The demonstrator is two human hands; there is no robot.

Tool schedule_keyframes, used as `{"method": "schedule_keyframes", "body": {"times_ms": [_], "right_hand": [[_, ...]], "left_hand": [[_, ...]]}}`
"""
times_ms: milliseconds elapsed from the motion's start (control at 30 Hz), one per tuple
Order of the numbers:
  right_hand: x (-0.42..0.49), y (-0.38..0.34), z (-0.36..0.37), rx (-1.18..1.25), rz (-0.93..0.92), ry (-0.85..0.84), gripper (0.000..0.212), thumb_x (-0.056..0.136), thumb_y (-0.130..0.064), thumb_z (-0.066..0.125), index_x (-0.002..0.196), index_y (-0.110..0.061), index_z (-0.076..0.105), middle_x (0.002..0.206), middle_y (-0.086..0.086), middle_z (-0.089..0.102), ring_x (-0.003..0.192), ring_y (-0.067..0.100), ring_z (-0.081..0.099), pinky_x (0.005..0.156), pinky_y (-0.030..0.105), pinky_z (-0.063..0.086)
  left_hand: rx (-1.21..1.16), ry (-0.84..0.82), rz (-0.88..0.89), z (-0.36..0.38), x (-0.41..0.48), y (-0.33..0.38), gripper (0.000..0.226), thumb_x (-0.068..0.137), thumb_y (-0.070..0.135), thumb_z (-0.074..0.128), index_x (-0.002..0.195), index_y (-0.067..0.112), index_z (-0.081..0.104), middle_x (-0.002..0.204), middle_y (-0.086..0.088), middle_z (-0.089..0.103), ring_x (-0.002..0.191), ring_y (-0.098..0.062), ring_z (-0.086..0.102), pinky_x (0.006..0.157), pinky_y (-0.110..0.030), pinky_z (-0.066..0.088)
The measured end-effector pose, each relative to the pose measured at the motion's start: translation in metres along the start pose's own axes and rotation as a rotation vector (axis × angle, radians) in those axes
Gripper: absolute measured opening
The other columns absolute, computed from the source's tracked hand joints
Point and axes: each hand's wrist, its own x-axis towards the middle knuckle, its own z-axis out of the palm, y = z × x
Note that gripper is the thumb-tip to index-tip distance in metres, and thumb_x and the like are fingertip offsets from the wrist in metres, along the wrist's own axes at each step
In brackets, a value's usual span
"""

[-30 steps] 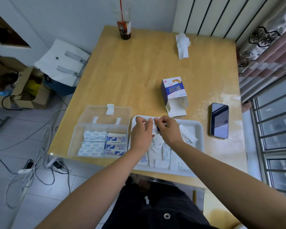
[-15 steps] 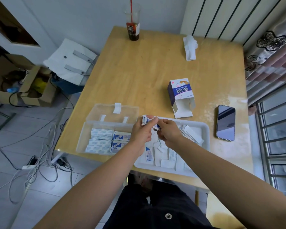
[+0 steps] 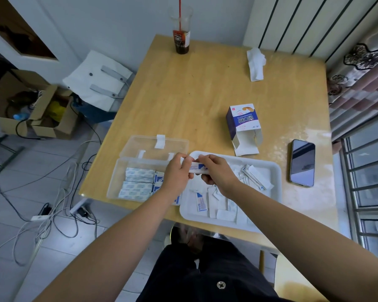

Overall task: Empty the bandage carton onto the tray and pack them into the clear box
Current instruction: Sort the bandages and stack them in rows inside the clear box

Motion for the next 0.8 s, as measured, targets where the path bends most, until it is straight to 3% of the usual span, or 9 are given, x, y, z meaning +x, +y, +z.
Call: {"method": "schedule_keyframes", "body": {"times_ms": [133, 267, 333, 500, 633, 733, 800], "right_hand": [[0.0, -0.004, 0.009, -0.193, -0.033, -0.133, 0.018, 0.093, -0.011, 0.056, 0.104, 0.0, 0.066, 0.082, 0.011, 0.067, 0.063, 0.014, 0.061, 0.054, 0.019, 0.046], [0.005, -0.01, 0.024, -0.369, -0.043, -0.207, 0.014, 0.089, -0.013, 0.066, 0.101, -0.006, 0.069, 0.081, 0.011, 0.067, 0.069, 0.014, 0.056, 0.058, 0.017, 0.046], [0.009, -0.014, 0.033, -0.481, -0.049, -0.235, 0.015, 0.088, -0.013, 0.067, 0.099, -0.004, 0.07, 0.086, 0.017, 0.069, 0.072, 0.016, 0.059, 0.058, 0.019, 0.048], [0.02, -0.026, 0.05, -0.577, -0.12, -0.137, 0.009, 0.089, -0.012, 0.065, 0.095, -0.008, 0.069, 0.085, 0.01, 0.068, 0.072, 0.017, 0.058, 0.063, 0.028, 0.048], [0.024, -0.021, 0.053, -0.575, -0.159, -0.055, 0.006, 0.089, -0.012, 0.063, 0.093, -0.013, 0.067, 0.084, 0.01, 0.068, 0.07, 0.019, 0.057, 0.068, 0.035, 0.05], [0.022, -0.017, 0.058, -0.625, -0.178, -0.065, 0.011, 0.089, -0.014, 0.063, 0.099, -0.01, 0.069, 0.085, 0.006, 0.068, 0.071, 0.016, 0.058, 0.066, 0.028, 0.049], [0.023, -0.016, 0.062, -0.648, -0.188, -0.064, 0.012, 0.089, -0.014, 0.063, 0.099, -0.01, 0.068, 0.084, 0.004, 0.067, 0.071, 0.014, 0.058, 0.063, 0.023, 0.047]], "left_hand": [[0.148, -0.025, 0.064, -0.029, 0.003, -0.008, 0.011, 0.1, 0.025, 0.044, 0.097, 0.017, 0.051, 0.069, -0.004, 0.062, 0.053, -0.01, 0.057, 0.059, -0.031, 0.045], [0.167, -0.068, 0.047, -0.055, 0.0, -0.013, 0.015, 0.1, 0.027, 0.046, 0.1, 0.014, 0.054, 0.073, -0.004, 0.062, 0.047, -0.005, 0.056, 0.049, -0.021, 0.041], [0.121, -0.106, 0.027, -0.066, -0.002, -0.014, 0.016, 0.1, 0.028, 0.046, 0.099, 0.014, 0.054, 0.076, -0.006, 0.063, 0.051, -0.01, 0.057, 0.048, -0.022, 0.041], [-0.014, -0.004, -0.17, -0.087, 0.003, -0.027, 0.038, 0.102, 0.04, 0.028, 0.1, 0.015, 0.057, 0.08, -0.009, 0.065, 0.062, -0.017, 0.052, 0.05, -0.027, 0.038], [0.556, -0.151, -0.079, -0.097, 0.008, -0.047, 0.033, 0.097, 0.02, 0.036, 0.096, 0.019, 0.069, 0.098, 0.001, 0.064, 0.088, -0.022, 0.061, 0.082, -0.035, 0.051], [0.839, -0.298, -0.015, -0.094, 0.007, -0.053, 0.036, 0.098, 0.02, 0.036, 0.113, 0.025, 0.068, 0.112, -0.007, 0.054, 0.106, -0.023, 0.051, 0.096, -0.036, 0.044], [0.943, -0.369, -0.014, -0.091, 0.008, -0.055, 0.038, 0.099, 0.02, 0.034, 0.121, 0.024, 0.065, 0.115, -0.007, 0.06, 0.115, -0.024, 0.04, 0.1, -0.038, 0.039]]}}
